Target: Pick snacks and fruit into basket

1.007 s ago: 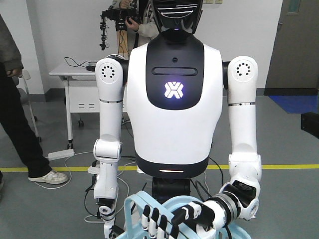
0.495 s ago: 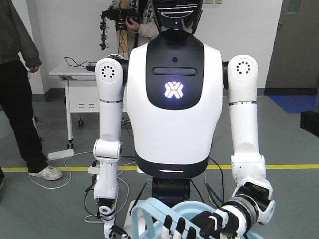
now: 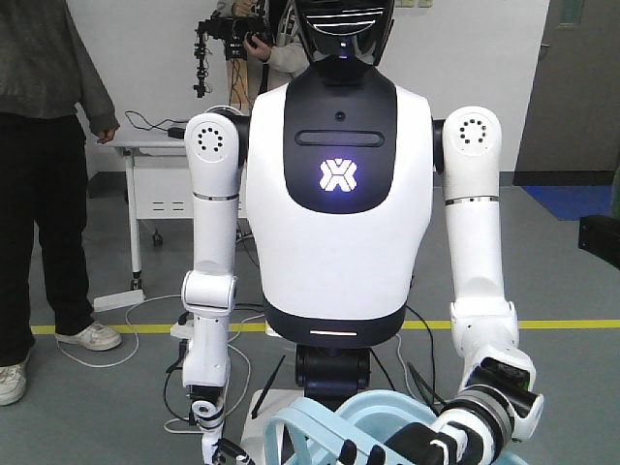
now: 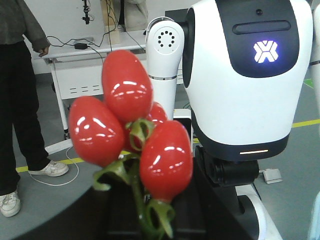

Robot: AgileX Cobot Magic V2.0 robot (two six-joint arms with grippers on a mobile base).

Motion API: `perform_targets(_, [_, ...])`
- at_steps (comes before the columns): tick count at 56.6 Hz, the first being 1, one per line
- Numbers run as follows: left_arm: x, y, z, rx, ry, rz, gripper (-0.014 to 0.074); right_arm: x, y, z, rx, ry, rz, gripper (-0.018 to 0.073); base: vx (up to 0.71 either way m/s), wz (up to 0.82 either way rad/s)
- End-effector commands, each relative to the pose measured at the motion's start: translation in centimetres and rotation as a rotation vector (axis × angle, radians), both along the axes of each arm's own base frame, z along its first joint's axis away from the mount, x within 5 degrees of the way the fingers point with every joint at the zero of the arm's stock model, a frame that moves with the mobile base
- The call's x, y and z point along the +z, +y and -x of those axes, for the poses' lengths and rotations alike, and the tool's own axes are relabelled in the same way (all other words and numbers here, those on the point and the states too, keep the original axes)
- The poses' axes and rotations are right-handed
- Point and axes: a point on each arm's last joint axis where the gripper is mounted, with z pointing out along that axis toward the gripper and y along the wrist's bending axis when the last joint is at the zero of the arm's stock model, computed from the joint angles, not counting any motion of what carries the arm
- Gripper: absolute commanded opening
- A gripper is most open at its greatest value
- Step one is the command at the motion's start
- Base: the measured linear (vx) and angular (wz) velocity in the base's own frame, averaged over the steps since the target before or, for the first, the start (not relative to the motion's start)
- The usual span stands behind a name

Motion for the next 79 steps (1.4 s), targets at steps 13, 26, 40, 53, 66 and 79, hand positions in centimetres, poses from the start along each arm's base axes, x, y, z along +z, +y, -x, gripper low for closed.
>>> perform_targets(13, [1.8,0.0,0.3,0.0,-0.121,0.024,-0.0003,5.3,2.1,-0.1,0.232,-0.029,0.055,-0.0009,0.0,0.0])
perform_targets(26, [1.8,0.0,0.3,0.0,-0.121,0.024,-0.0003,7.0,4.9,-1.9,0.451,0.073,0.061,-0.0008,0.0,0.0])
perform_targets(40, [1.8,0.0,0.3,0.0,-0.121,0.025,-0.0003,4.3,11.0,-2.7,0.486,0.184,0.214,-0.0008,0.0,0.0])
perform_targets(53, [1.8,0.0,0.3,0.001,-0.117,0.027,-0.0003,3.0,14.4,0.8,0.483,0.314,0.338,-0.0008,0.0,0.0])
perform_targets(66, [1.8,0.0,0.3,0.001,-0.116,0.027,-0.0003,2.7,16.4,2.7,0.539,0.462,0.438,-0.0008,0.0,0.0])
perform_targets(79, [1.7,0.0,0.3,0.001,-0.115,0.026,-0.0003,0.9,18.7,2.1,0.574,0.523,0.486,-0.0008,0.0,0.0])
